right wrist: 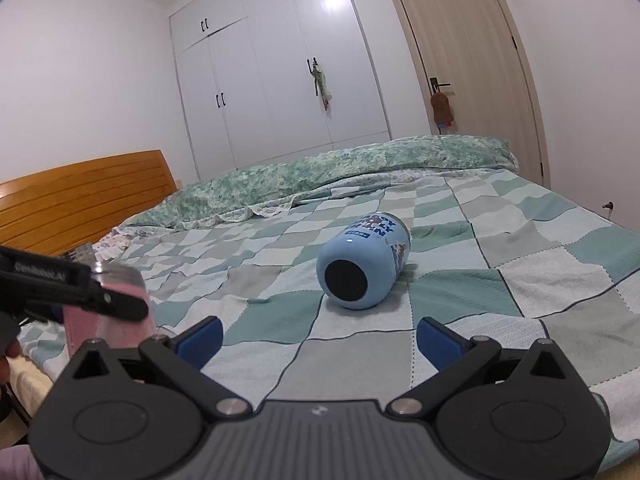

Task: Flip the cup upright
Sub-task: 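Grasp the pink cup with the left tool while the right tool releases it, then rotate the pink cup upright with the left tool and lower it beside the tumbler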

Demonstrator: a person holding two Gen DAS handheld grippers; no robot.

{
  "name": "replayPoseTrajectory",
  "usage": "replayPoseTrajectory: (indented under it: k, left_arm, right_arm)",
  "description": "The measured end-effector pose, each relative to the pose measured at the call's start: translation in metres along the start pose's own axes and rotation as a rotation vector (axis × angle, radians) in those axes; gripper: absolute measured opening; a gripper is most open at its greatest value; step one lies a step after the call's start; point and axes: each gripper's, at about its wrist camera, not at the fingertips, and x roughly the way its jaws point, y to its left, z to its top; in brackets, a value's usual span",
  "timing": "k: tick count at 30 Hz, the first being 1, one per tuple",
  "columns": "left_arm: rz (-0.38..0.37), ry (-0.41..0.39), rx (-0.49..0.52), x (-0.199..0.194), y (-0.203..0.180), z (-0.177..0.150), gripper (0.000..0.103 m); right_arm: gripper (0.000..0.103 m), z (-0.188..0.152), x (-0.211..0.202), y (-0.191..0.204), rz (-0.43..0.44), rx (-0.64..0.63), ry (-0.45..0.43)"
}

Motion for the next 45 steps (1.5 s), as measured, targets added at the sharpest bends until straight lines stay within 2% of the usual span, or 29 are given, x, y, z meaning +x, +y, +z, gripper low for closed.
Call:
replayPoseTrajectory:
  k: [4, 15, 18, 21, 26, 28, 37, 39, 40, 45]
  left_arm:
    - [0.018, -0.049, 0.023, -0.002, 0.001, 0.001, 0.086]
    - [0.192, -0.254, 0.148, 0.009, 0.001, 0.026, 0.086]
    - [0.218, -0.256, 0.153, 0.021, 0.004, 0.029, 0.086]
    - [0.207, -0.227, 0.117, 0.036, 0.011, 0.029, 0.086]
    - [0.22, -0.19, 0.117, 0.06, 0.02, 0.013, 0.085]
    - [0.22, -0.223, 0.141, 0.06, 0.019, 0.006, 0.085]
    - [0.229, -0.219, 0.145, 0.059, 0.015, 0.008, 0.087]
    - [0.222, -0.242, 0.158, 0.055, 0.013, 0.008, 0.096]
    - [0.221, -0.264, 0.159, 0.051, 0.012, 0.007, 0.103]
    - [0.209, -0.325, 0.149, 0.029, 0.01, 0.01, 0.103]
  right_arm:
    - [0.103, -0.001, 0.0, 0.004, 0.003, -0.015, -0.001]
    - [0.103, -0.002, 0.002, 0.011, 0.005, -0.04, -0.002]
    - [0.103, -0.002, 0.002, 0.012, 0.005, -0.047, -0.002]
    - [0.103, -0.003, 0.003, 0.013, 0.005, -0.051, -0.001]
    - [0.103, -0.003, 0.003, 0.014, 0.004, -0.057, 0.003]
    - [0.103, -0.003, 0.004, 0.014, 0.003, -0.061, 0.005]
    - [0.103, -0.003, 0.007, 0.018, -0.003, -0.073, 0.009]
    - [0.103, -0.004, 0.008, 0.018, -0.008, -0.077, 0.009]
    - [0.103, -0.004, 0.008, 0.019, -0.009, -0.079, 0.008]
    - [0.103, -0.005, 0.007, 0.022, -0.02, -0.094, 0.002]
